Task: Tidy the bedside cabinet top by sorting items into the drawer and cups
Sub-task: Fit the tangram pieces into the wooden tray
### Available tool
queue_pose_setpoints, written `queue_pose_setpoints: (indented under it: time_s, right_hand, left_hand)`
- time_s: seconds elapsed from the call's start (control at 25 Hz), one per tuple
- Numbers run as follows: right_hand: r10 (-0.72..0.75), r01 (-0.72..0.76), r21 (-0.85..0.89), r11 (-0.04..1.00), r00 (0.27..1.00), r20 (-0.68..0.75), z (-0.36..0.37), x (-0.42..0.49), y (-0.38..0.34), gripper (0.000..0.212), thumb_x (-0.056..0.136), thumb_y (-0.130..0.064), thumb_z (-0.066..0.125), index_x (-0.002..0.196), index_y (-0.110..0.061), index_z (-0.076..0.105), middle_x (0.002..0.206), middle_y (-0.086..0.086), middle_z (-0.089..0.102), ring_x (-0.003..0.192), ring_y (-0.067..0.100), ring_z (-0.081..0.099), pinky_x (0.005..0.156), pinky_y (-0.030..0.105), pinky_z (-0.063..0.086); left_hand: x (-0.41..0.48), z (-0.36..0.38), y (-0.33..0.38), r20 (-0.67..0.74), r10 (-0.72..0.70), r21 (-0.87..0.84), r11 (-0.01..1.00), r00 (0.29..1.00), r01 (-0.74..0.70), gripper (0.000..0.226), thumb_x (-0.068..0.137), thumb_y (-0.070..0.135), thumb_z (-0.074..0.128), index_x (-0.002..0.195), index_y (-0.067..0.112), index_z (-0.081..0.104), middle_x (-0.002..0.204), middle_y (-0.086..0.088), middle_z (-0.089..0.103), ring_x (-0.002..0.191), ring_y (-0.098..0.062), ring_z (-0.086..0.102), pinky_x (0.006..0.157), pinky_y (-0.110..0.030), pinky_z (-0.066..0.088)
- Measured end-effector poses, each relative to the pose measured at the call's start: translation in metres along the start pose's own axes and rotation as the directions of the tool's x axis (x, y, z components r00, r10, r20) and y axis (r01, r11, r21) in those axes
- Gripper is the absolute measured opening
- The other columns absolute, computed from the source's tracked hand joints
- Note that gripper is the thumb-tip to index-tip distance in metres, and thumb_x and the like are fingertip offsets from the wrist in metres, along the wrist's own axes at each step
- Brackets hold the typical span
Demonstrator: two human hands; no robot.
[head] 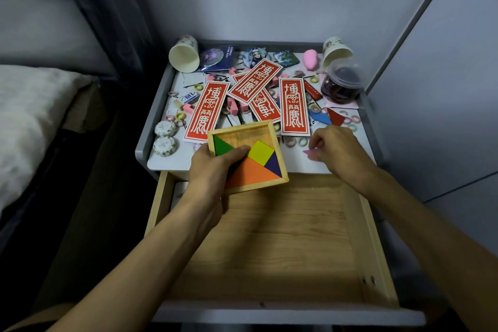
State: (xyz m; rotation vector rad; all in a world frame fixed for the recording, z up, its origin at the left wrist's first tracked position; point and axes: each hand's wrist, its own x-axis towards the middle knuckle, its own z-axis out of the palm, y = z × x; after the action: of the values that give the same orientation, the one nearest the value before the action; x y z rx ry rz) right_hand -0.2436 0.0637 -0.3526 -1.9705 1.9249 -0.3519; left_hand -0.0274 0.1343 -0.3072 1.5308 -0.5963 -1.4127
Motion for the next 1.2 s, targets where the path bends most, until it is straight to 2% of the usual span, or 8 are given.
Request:
queue_pose_setpoints:
  time_s: [0.16,0.32,0.52,0.64,0.72,0.8,1.0,1.2]
  right_hand:
    - [-0.019,0.02,-0.037,0.999,1.0,0.016,0.001,0.0,0.002,0.021,0.08,-0.018,0.078,0.097,-0.01,0.07,0.102,0.008,0.068,0.087,0.017,0.061,0.074,0.029,0.049]
    - [-0.012,0.013,-0.059,0.998,1.0,0.016,-0.002,-0.003,0.003,0.022,0.081,-0.022,0.077,0.098,-0.013,0.066,0.095,0.005,0.068,0.086,0.019,0.063,0.075,0.034,0.052]
    - [-0.002,0.004,-0.04,0.999,0.999,0.049,-0.005,-0.001,0.003,0.014,0.087,-0.024,0.071,0.098,-0.016,0.067,0.091,0.0,0.067,0.082,0.015,0.061,0.075,0.033,0.051]
    - [0.037,-0.028,0.1,0.995,0.995,-0.092,-0.015,0.013,0.013,0.012,0.088,-0.022,0.07,0.098,-0.017,0.066,0.086,-0.001,0.065,0.076,0.011,0.059,0.071,0.031,0.048]
    - [0.089,-0.054,0.174,0.983,0.975,-0.201,-0.019,0.028,0.02,0.019,0.087,-0.02,0.071,0.105,-0.016,0.065,0.089,0.001,0.067,0.074,0.012,0.062,0.064,0.024,0.046]
    - [0.127,-0.081,0.22,0.972,0.971,-0.202,-0.018,0.042,0.022,0.023,0.089,-0.019,0.069,0.111,-0.016,0.064,0.094,0.004,0.067,0.07,0.014,0.065,0.056,0.02,0.045]
    - [0.155,-0.148,0.062,0.987,0.98,-0.125,-0.015,0.062,0.018,0.015,0.087,-0.021,0.071,0.099,-0.013,0.068,0.086,0.006,0.068,0.068,0.02,0.067,0.074,0.043,0.059]
    - [0.145,-0.153,-0.063,0.986,0.982,-0.124,-0.018,0.056,0.007,0.014,0.088,-0.026,0.069,0.085,-0.013,0.068,0.08,0.006,0.07,0.068,0.02,0.067,0.072,0.039,0.057]
  left_hand:
    - [0.0,0.0,0.0,-0.011,0.003,0.014,1.0,1.0,-0.003,0.032,0.084,0.015,0.073,0.113,0.014,0.061,0.089,-0.002,0.071,0.049,-0.003,0.064,0.034,-0.013,0.04]
    - [0.0,0.001,0.001,-0.019,-0.01,0.034,0.999,1.0,0.011,0.035,0.084,0.018,0.073,0.116,0.016,0.06,0.091,-0.001,0.07,0.063,-0.008,0.063,0.033,-0.012,0.039]
    - [0.002,0.001,0.0,-0.012,-0.009,0.019,1.0,1.0,0.01,0.036,0.083,0.016,0.074,0.117,0.014,0.061,0.093,-0.002,0.072,0.052,-0.004,0.064,0.033,-0.014,0.04]
    - [0.003,0.0,0.001,-0.001,0.001,0.007,1.0,1.0,-0.001,0.034,0.084,0.015,0.072,0.116,0.014,0.061,0.094,-0.004,0.072,0.05,-0.002,0.065,0.033,-0.013,0.04]
    - [0.004,0.0,0.002,0.013,0.009,0.008,1.0,1.0,-0.01,0.035,0.084,0.015,0.072,0.117,0.014,0.061,0.098,-0.006,0.073,0.058,-0.006,0.067,0.036,-0.013,0.042]
    - [0.006,0.001,0.001,0.019,0.012,0.01,1.0,1.0,-0.012,0.035,0.084,0.015,0.073,0.117,0.014,0.062,0.101,-0.006,0.073,0.067,-0.01,0.067,0.038,-0.013,0.044]
    - [0.011,0.001,-0.002,0.032,0.017,0.004,1.0,0.999,-0.017,0.034,0.083,0.015,0.073,0.116,0.014,0.062,0.1,-0.006,0.074,0.073,-0.013,0.07,0.046,-0.017,0.049]
    - [0.012,0.0,-0.003,0.039,0.011,0.001,1.0,0.999,-0.011,0.033,0.082,0.014,0.074,0.113,0.014,0.063,0.099,-0.007,0.074,0.076,-0.018,0.07,0.045,-0.017,0.048]
